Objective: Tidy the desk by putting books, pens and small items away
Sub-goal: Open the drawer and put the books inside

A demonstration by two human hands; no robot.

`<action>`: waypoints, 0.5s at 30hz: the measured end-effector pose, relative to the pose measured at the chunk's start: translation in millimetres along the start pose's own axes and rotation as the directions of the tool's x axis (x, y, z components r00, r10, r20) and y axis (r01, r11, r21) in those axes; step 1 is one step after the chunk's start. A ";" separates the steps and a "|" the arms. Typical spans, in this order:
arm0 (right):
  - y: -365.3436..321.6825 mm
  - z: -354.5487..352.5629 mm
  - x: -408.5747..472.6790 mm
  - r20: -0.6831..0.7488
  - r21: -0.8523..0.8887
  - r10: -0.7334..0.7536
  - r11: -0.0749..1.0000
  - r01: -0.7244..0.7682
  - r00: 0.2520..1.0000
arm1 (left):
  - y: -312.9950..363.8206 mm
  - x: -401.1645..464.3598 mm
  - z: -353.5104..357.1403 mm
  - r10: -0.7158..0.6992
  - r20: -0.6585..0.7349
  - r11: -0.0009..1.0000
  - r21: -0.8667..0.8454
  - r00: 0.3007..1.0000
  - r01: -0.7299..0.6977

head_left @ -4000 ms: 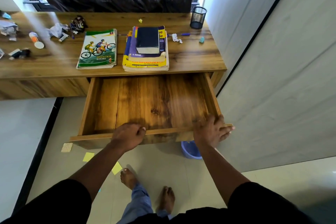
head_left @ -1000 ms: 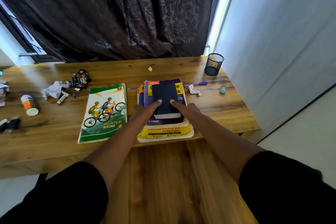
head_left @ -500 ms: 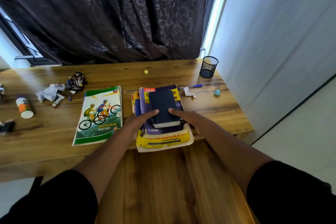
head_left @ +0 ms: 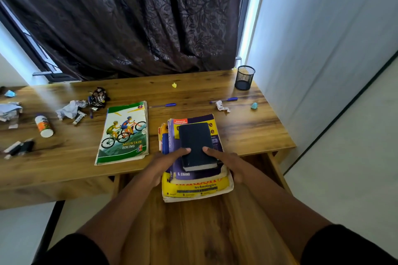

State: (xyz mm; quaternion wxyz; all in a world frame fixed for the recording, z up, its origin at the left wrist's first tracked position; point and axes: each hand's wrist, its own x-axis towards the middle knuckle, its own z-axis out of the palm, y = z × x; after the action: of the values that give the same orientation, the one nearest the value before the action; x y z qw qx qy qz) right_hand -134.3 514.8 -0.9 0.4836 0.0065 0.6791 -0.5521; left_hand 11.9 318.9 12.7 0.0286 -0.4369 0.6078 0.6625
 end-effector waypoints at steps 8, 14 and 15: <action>18.8 -22.9 -44.1 0.257 -0.117 0.035 0.993 -0.005 0.966 | -32.0 -42.4 11.0 0.065 -0.003 0.998 0.004 0.998 -0.065; 62.8 -43.5 -68.3 0.330 -0.147 -0.014 0.987 0.066 0.944 | -69.2 -77.5 31.9 0.173 0.030 0.984 0.031 0.984 -0.174; 70.9 -48.4 -73.6 0.335 -0.139 -0.010 0.988 0.060 0.942 | -75.7 -83.9 37.6 0.190 0.030 0.981 0.028 0.981 -0.191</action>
State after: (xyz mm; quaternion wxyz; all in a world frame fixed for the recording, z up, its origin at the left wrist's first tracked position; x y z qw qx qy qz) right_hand -88.1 617.7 -8.5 0.5806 -0.1349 0.6266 -0.5020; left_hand 86.3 411.2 0.6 -0.0201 -0.3671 0.6565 0.6587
